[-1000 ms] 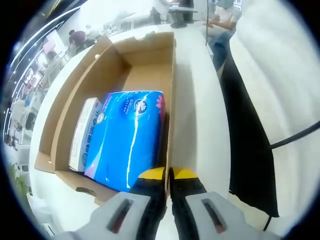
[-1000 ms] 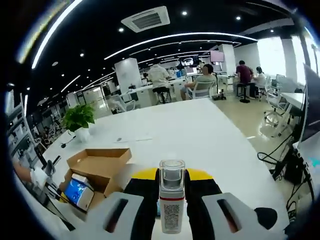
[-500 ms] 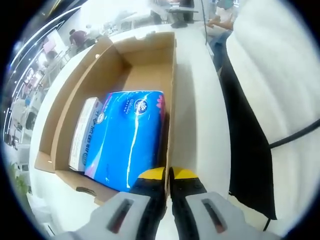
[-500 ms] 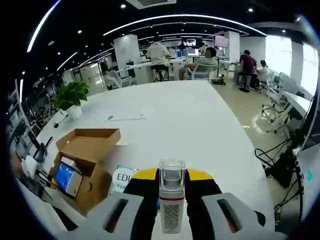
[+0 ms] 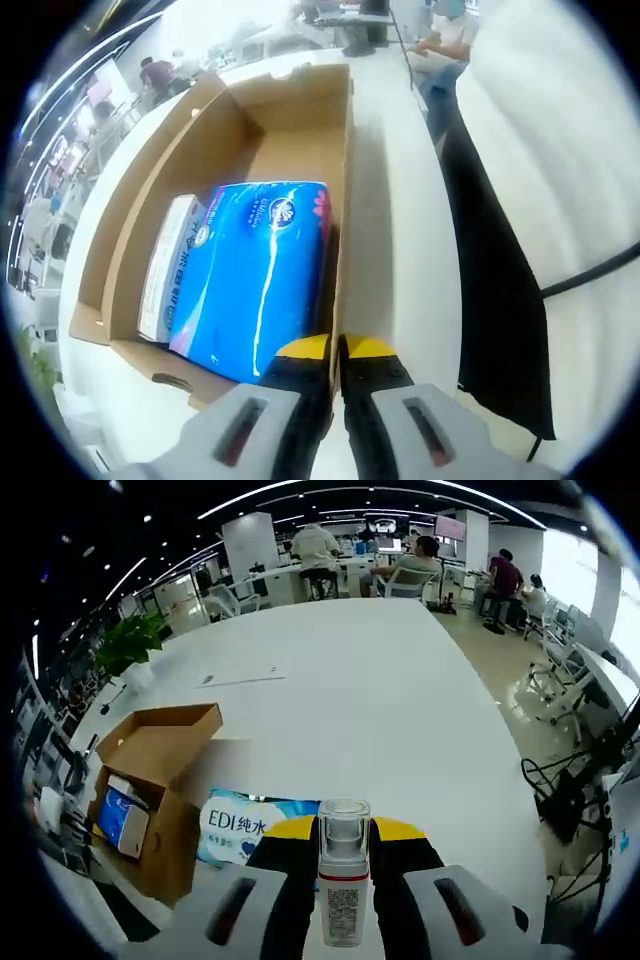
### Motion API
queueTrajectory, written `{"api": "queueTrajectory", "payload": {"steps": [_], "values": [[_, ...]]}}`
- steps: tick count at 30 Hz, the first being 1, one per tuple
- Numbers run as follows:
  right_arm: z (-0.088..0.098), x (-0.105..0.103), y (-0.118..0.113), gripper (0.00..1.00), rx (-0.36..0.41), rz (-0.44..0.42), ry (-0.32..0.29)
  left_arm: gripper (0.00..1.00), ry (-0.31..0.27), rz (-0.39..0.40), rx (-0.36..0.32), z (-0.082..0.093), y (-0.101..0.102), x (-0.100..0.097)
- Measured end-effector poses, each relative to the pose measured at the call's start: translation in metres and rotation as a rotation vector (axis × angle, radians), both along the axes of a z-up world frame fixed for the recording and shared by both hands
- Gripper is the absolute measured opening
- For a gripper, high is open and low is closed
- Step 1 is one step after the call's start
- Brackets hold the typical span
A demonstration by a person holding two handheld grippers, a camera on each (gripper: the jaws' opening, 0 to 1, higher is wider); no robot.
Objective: Operate the shoe box by opening the lid, removing the specified soft item, and placing it in the target area until the item is outside and the box remains undamaged.
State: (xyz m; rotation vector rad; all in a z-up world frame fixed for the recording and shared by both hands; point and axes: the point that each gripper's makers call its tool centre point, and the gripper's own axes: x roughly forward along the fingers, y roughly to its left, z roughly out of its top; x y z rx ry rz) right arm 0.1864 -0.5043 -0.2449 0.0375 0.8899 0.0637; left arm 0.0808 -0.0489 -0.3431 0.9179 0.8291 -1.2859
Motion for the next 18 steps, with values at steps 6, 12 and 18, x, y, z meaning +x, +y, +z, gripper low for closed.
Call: {"api": "queueTrajectory", "payload": {"steps": [6,12,18], "values": [[-0.012,0.008,-0.005,0.18,-0.003,-0.005,0.075,0.03,0.004,0.009,0.002,0.000,0.000,0.000],[-0.018,0.022,-0.008,0.18,0.016,-0.010,0.114,0.03,0.003,0.011,0.005,0.000,0.000,0.001],[-0.037,0.025,-0.005,0.18,0.015,-0.005,0.189,0.02,0.017,0.016,0.008,0.000,0.000,0.001]]}}
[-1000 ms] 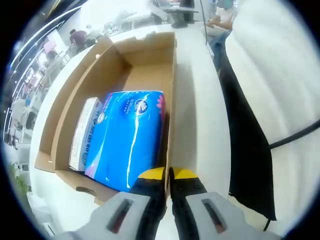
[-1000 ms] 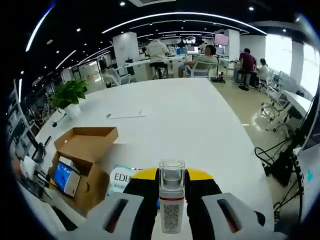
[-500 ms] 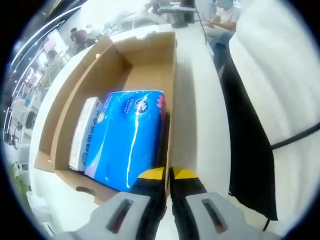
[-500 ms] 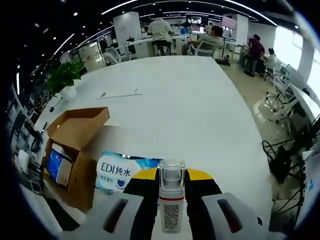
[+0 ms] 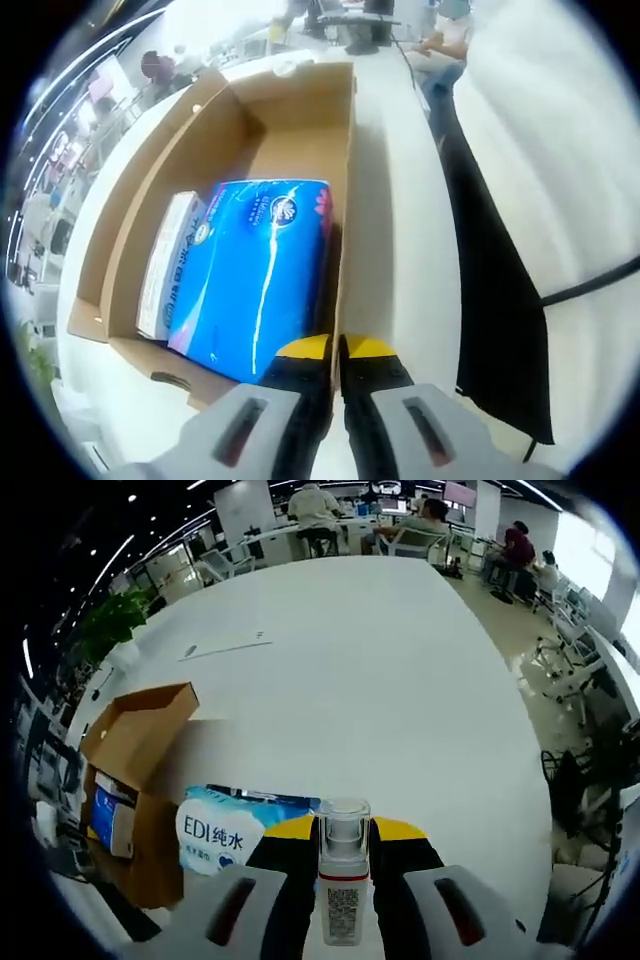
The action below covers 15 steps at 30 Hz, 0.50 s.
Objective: Operate the shoe box by opening the lid, removing the specified soft item, and placing it in the target area until the item is outside and the box remains undamaged.
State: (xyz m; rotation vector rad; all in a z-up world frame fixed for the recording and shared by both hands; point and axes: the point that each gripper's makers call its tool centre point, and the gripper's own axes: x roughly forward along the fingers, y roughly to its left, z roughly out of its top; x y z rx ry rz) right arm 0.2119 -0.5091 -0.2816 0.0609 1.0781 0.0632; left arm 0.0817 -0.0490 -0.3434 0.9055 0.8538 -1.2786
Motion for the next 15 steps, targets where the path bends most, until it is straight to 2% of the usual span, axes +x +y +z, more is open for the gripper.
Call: {"api": "queueTrajectory", "payload": {"steps": [6,11,15], "values": [[-0.012,0.002,0.003,0.18,0.006,-0.008,0.055,0.02,-0.003,-0.005,0.000,0.000,0.000,0.000],[-0.028,0.003,0.002,0.18,-0.028,0.014,0.114,0.03,-0.008,-0.002,-0.002,0.000,0.000,0.000],[-0.036,0.004,0.006,0.18,0.005,-0.008,0.131,0.03,-0.010,-0.006,-0.003,0.000,0.000,0.000]]}}
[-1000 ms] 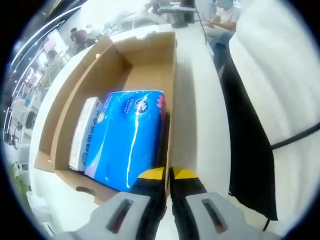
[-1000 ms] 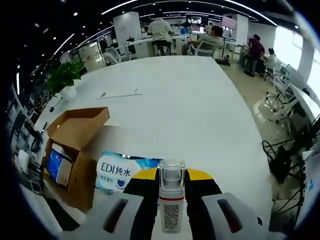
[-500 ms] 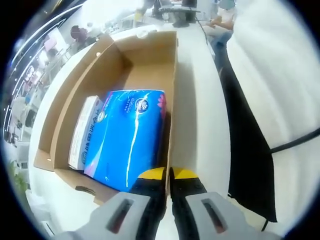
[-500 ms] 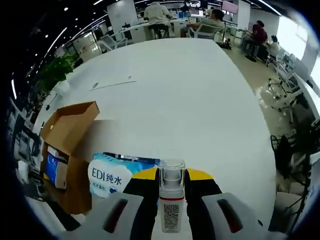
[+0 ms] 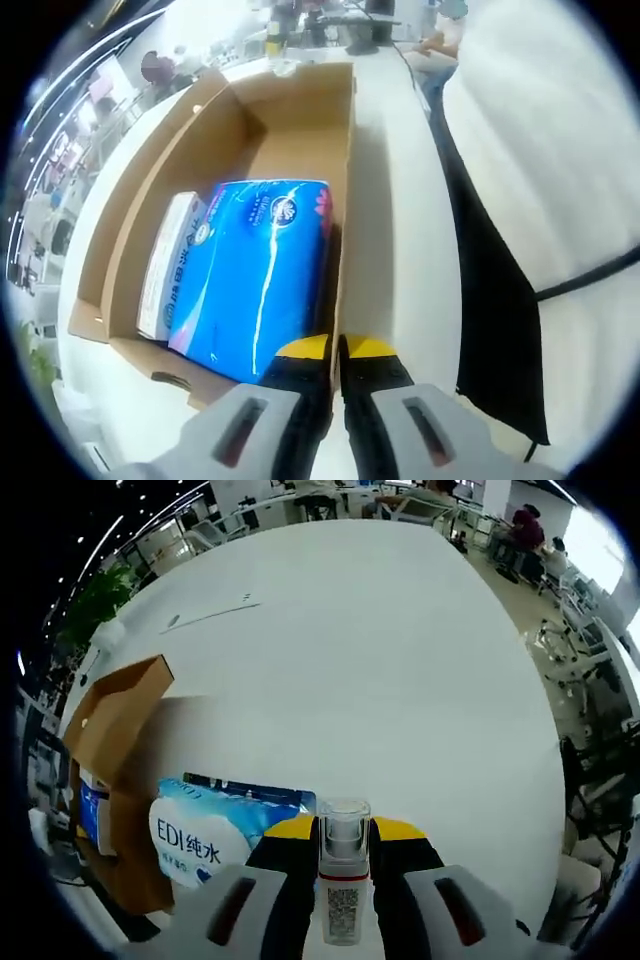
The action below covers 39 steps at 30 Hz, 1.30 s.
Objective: Operate the shoe box by opening the lid, removing the specified soft item, and placing it in the target area until the item is outside and the box remains undamaged.
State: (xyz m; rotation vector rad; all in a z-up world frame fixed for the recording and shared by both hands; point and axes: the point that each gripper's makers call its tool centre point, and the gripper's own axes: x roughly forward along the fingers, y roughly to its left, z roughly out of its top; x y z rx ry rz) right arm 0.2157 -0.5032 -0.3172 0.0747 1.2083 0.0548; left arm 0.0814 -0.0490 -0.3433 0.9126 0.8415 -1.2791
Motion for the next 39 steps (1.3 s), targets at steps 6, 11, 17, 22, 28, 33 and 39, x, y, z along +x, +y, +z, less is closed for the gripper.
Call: {"api": "queueTrajectory", "payload": {"steps": [6,11,17,22,28,33,39], "values": [[-0.007,-0.003,-0.002,0.18,-0.032,0.002,0.006,0.03,-0.015,0.004,0.006,-0.001,0.000,0.000],[-0.013,0.003,-0.004,0.18,-0.022,-0.008,0.005,0.03,-0.020,-0.006,0.005,0.000,0.000,0.000],[-0.024,0.004,-0.004,0.18,-0.050,0.027,0.026,0.03,-0.023,-0.006,0.004,0.001,-0.001,0.000],[-0.032,-0.006,0.005,0.18,-0.054,0.038,0.048,0.03,-0.034,0.001,0.004,0.001,0.000,0.000],[-0.034,-0.006,0.007,0.18,-0.065,0.044,0.031,0.03,-0.020,-0.006,0.013,0.000,0.000,0.000],[-0.034,0.000,0.001,0.18,-0.043,0.026,0.032,0.03,-0.020,-0.005,0.016,0.000,0.000,0.000],[-0.031,-0.004,0.007,0.18,-0.020,0.016,0.046,0.03,-0.012,-0.006,0.018,0.000,0.001,0.000]]}}
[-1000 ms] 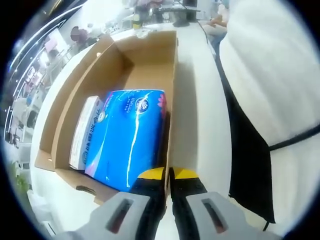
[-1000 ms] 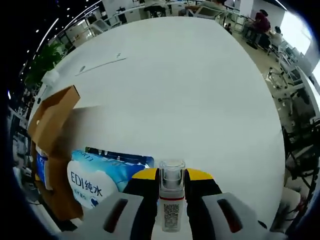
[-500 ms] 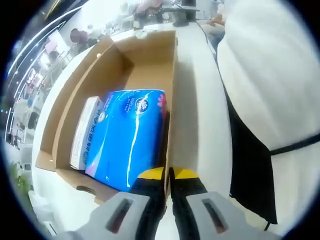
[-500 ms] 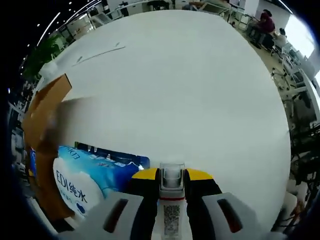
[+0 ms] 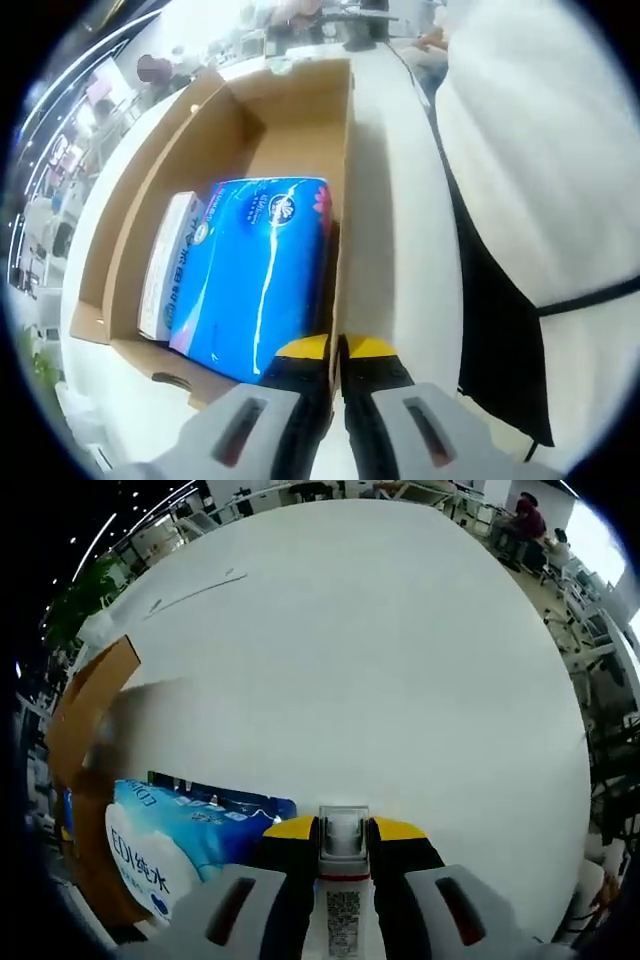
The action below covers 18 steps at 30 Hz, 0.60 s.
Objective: Operate the shoe box by opening the lid, removing the specified soft item, and placing it in the target area until the item is outside and the box remains undamaged.
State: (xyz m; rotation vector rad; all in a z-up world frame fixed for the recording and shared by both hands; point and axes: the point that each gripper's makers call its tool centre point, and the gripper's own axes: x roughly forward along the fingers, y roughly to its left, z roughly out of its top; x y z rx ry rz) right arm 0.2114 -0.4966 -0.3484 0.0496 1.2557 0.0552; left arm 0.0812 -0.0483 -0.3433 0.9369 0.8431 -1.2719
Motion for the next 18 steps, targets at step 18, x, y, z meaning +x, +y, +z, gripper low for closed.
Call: {"api": "queueTrajectory", "payload": {"steps": [18], "values": [[0.018,0.003,-0.011,0.31,-0.028,-0.058,-0.074,0.03,0.007,-0.001,0.002,-0.001,0.000,0.001]]}}
